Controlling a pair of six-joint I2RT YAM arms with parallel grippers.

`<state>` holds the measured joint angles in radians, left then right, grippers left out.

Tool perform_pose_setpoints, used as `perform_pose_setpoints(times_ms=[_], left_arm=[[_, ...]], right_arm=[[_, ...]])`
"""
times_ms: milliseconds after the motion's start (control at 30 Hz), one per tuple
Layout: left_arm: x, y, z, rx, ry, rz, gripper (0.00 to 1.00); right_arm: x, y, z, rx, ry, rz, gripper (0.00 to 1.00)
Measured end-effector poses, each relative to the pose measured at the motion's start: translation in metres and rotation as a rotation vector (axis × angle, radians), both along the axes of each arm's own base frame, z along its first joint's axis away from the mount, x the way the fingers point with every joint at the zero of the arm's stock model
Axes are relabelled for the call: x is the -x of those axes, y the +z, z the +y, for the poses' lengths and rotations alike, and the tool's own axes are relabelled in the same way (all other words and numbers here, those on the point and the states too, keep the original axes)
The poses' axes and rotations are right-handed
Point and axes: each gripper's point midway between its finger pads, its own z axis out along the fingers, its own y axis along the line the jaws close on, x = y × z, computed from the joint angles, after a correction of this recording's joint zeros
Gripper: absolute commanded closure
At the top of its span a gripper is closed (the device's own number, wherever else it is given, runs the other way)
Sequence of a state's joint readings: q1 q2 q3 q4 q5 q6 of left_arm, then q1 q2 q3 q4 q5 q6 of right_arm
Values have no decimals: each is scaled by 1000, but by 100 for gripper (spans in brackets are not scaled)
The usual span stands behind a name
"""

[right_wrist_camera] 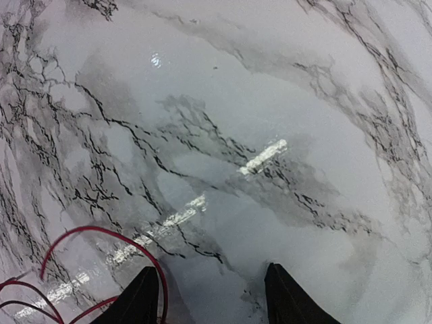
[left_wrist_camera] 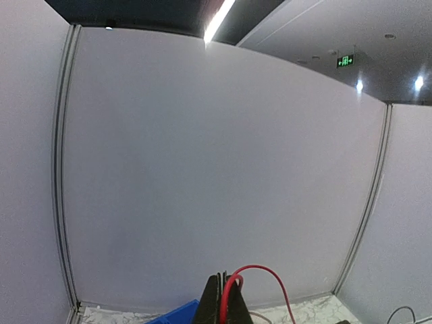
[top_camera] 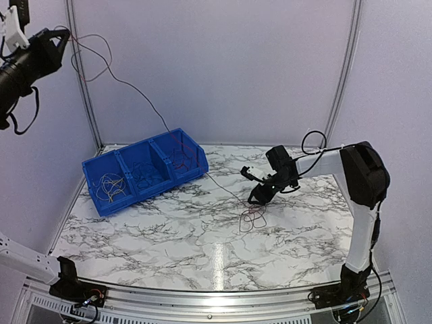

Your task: Untangle the cables

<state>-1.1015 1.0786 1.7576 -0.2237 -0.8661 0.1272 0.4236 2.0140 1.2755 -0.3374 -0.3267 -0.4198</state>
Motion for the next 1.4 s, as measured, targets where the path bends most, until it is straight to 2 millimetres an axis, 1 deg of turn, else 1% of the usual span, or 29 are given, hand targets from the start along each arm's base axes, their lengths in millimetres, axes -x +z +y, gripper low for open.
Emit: perform_pose_setpoints(times_ms=[67,133,200,267,333,400,467,567,667,767,833,933,1033,1100,1133,1200,1267,1333,1400], left_arm=[[6,20,11,28,5,-29,100],[15,46,31,75,14,-71,100],[26,66,52,118,27,-107,100],[34,78,69,151,37,-132,100],[40,83,82,173,47,-146,100],[41,80,86,172,52,-146,100],[38,73,81,150,55,-134,100],[30,62,65,90,57,-111,100],[25,62,57,51,72,-104,100],[24,65,59,35,94,-104,100],[25,64,62,36,95,-103,100],[27,49,65,32,84,-86,100],[26,24,61,16,64,-58,100],[23,7,54,-5,54,-34,100],[20,-5,49,-18,47,-19,100],[16,-23,38,-46,38,10,100],[12,-38,30,-67,30,34,100],[9,-47,23,-81,23,50,100],[8,-54,21,-88,19,64,100]], right_arm=[[-2,0,-3,2,-11,1,44],[-4,0,-4,4,-16,1,44],[-5,0,-5,7,-18,2,43],[-6,-1,-5,11,-21,-1,43],[-7,-1,-5,13,-23,-2,43],[-7,0,-5,13,-23,-2,43],[-7,-1,-5,15,-23,-1,43],[-8,-1,-5,17,-24,-2,43],[-9,-1,-5,18,-25,-3,43],[-9,-1,-5,18,-24,-3,43],[-9,0,-5,15,-17,-1,43],[-3,3,-1,-10,17,11,40],[23,16,5,-49,82,41,35],[39,34,16,-68,147,17,32],[47,47,27,-77,193,-12,32],[70,72,61,-107,310,-69,32],[98,89,101,-138,439,-102,31],[124,94,136,-156,552,-105,30],[145,89,164,-159,638,-92,30]])
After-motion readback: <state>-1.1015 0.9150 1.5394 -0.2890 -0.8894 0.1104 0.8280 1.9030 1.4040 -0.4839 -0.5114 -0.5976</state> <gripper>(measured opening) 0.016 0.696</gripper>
